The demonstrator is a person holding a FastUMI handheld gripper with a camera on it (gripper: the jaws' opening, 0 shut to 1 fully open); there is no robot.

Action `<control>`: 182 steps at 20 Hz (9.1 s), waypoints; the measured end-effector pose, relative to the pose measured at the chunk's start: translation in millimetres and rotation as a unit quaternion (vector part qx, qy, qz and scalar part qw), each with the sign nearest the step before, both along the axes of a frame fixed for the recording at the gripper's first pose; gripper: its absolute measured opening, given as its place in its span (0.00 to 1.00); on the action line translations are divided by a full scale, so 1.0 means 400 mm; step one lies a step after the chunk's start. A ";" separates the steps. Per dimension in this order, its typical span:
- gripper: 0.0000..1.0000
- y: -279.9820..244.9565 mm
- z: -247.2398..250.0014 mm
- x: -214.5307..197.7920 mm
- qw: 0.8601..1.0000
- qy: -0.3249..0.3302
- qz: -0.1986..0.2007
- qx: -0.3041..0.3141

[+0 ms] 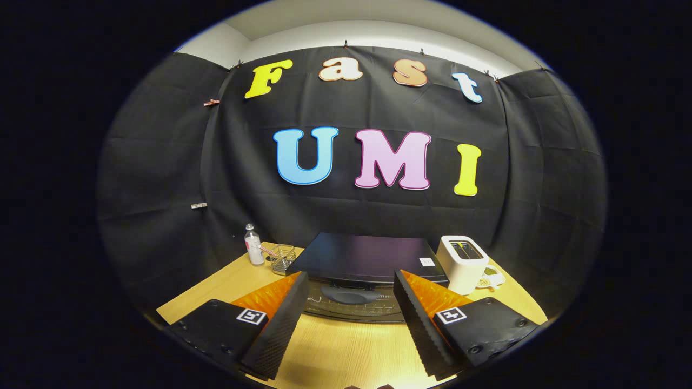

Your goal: Open the toaster oven, put the food inside, and close the toaster oven door.

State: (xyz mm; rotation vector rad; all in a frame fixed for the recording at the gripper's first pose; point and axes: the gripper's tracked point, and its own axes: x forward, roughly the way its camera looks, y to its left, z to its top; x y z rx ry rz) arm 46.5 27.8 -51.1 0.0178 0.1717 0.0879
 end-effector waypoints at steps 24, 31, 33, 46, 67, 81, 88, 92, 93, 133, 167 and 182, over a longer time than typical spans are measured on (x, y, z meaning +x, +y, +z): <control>0.98 -0.010 -0.293 0.287 0.987 0.156 -0.047 0.000; 1.00 -0.001 -0.294 0.282 0.989 0.136 -0.052 0.001; 1.00 -0.001 -0.296 0.268 0.989 0.140 -0.046 0.004; 0.97 0.006 -0.377 0.074 0.983 0.180 -0.038 -0.007; 0.97 -0.199 -0.329 -0.189 0.978 0.199 -0.065 -0.011; 0.99 -0.762 -0.372 -0.219 0.942 0.242 -0.208 0.104; 0.96 -0.780 -0.530 -0.190 0.915 0.333 -0.126 0.189; 0.82 -0.752 -0.579 -0.151 0.907 0.356 -0.068 0.215; 0.78 -0.751 -0.591 -0.150 0.904 0.364 -0.055 0.217; 0.14 -0.297 -0.257 -0.171 0.904 0.277 -0.014 0.326; 0.68 -0.092 -0.493 0.311 0.901 0.140 -0.123 0.392; 0.98 -0.046 -0.443 0.114 0.974 0.194 -0.028 0.116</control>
